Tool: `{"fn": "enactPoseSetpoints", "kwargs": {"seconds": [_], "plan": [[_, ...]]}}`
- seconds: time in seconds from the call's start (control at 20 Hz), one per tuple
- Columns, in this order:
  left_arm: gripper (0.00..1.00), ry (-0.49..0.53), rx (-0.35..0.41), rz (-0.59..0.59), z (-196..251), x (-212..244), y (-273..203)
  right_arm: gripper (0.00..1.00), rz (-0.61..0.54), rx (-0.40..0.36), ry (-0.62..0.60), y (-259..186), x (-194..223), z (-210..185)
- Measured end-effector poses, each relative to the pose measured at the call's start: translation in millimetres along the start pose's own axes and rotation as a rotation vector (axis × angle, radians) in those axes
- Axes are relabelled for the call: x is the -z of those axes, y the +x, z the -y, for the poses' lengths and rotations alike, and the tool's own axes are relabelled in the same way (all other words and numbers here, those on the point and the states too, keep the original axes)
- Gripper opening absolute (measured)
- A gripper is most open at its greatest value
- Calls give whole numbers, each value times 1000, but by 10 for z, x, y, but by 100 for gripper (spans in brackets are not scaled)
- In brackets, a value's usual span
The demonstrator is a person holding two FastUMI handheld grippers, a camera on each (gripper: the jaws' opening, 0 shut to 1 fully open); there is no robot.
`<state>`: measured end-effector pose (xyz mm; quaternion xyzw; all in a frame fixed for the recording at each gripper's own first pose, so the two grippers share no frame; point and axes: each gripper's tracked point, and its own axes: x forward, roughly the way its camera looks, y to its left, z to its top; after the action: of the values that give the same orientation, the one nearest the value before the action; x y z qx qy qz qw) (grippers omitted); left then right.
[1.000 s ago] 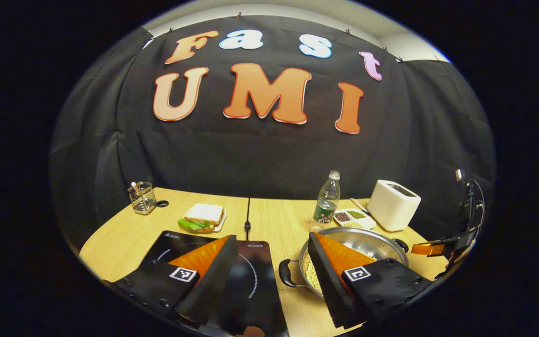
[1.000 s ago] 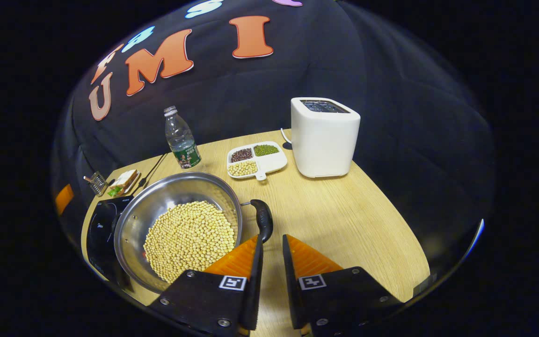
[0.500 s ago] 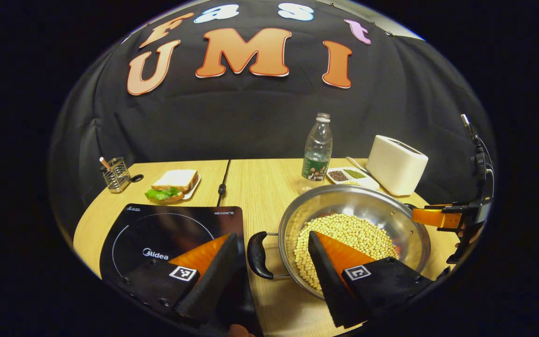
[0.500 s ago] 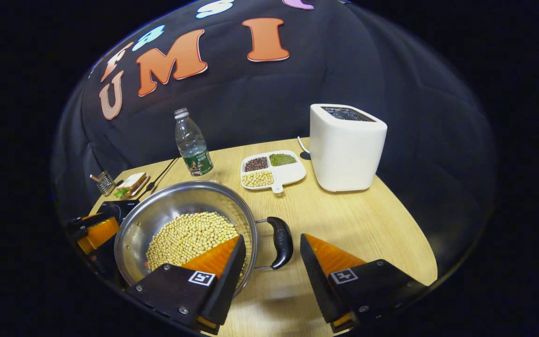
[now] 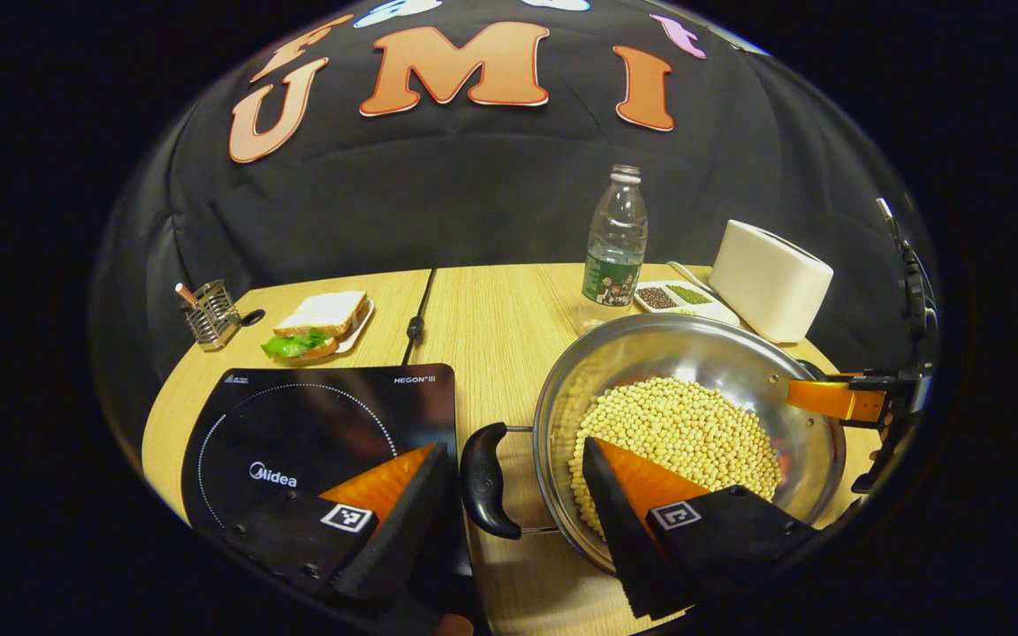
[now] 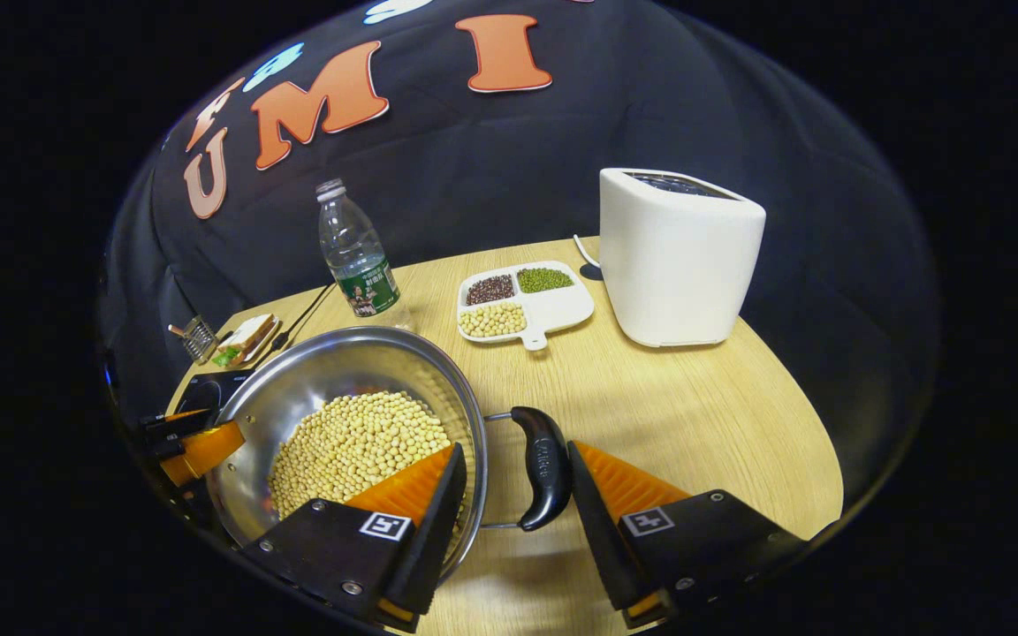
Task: First push the handle of the pot to place it horizontally, then grasp the pot with both hands and set it on the induction cooktop.
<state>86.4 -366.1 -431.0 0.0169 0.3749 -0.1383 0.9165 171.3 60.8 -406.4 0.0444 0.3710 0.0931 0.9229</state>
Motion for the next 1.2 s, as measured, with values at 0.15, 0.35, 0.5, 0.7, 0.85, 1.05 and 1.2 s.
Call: {"fn": "enactPoseSetpoints", "kwargs": {"seconds": [0.15,0.35,0.5,0.7,0.85,1.05,1.2], "plan": [[100,9,-20,4,-62,-23,47,62,-8,-3,15,6,-2,6],[81,17,-32,-15,-32,-6,95,57,-12,8,12,10,16,-4],[65,16,-40,-26,-31,13,86,52,-5,7,29,-12,2,-10],[54,-3,-42,-44,8,38,68,45,-1,15,53,-28,0,-21],[52,-36,-25,-70,81,99,12,45,17,42,53,-74,-85,-24],[54,-41,-15,-67,105,45,-88,45,27,52,77,-196,-79,-34],[57,-30,-18,-44,31,-103,-207,44,40,38,101,-246,-93,-62]]}}
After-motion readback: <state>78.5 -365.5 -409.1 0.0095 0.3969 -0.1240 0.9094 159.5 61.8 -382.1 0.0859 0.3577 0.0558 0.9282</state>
